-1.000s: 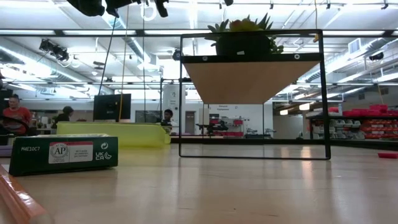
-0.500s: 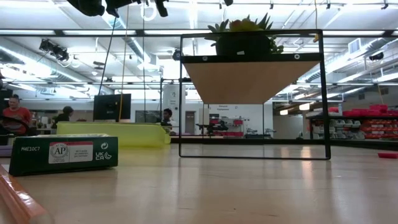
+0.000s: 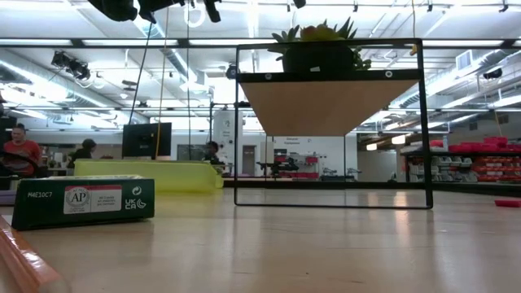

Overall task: Pack school essentials
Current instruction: Put the green scissors into the yellow supply box

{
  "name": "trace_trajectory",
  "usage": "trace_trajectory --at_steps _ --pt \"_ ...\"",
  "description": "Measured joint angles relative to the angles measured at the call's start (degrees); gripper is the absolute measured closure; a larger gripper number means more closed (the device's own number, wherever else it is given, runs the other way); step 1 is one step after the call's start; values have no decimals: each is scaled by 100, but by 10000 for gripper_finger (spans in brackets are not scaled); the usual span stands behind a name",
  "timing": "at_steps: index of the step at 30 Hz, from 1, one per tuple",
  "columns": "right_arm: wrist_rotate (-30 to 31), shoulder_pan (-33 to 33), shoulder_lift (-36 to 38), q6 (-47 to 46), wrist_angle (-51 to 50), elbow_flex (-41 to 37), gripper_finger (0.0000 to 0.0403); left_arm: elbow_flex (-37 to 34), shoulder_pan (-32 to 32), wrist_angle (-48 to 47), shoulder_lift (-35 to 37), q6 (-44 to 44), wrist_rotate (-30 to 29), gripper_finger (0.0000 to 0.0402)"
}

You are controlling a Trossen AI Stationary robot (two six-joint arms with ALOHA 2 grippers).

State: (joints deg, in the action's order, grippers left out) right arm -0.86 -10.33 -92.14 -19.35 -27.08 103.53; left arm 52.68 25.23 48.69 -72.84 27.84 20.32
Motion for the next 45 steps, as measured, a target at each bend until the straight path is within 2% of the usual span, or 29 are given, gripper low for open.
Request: trace_trajectory --at_steps 5,23,28,35,41,45 --pt "-85 -4 0 -16 -106 0 210 -2 11 -44 -2 -4 15 268" --pt "-153 -167 450 126 -508 9 211 -4 465 -364 52 29 615 272" --pt "-66 -250 641 157 -906 9 211 -4 742 -940 52 -39 1135 265" --pt "163 -348 1085 191 -1514 7 211 -6 1177 -2307 50 -465 2023 272" --pt "642 -345 1443 270 -1819 7 211 -6 1437 -3154 96 -574 2499 267" --pt "850 -345 1566 286 -2014 7 211 -1 1518 -4056 387 -1133 2576 273"
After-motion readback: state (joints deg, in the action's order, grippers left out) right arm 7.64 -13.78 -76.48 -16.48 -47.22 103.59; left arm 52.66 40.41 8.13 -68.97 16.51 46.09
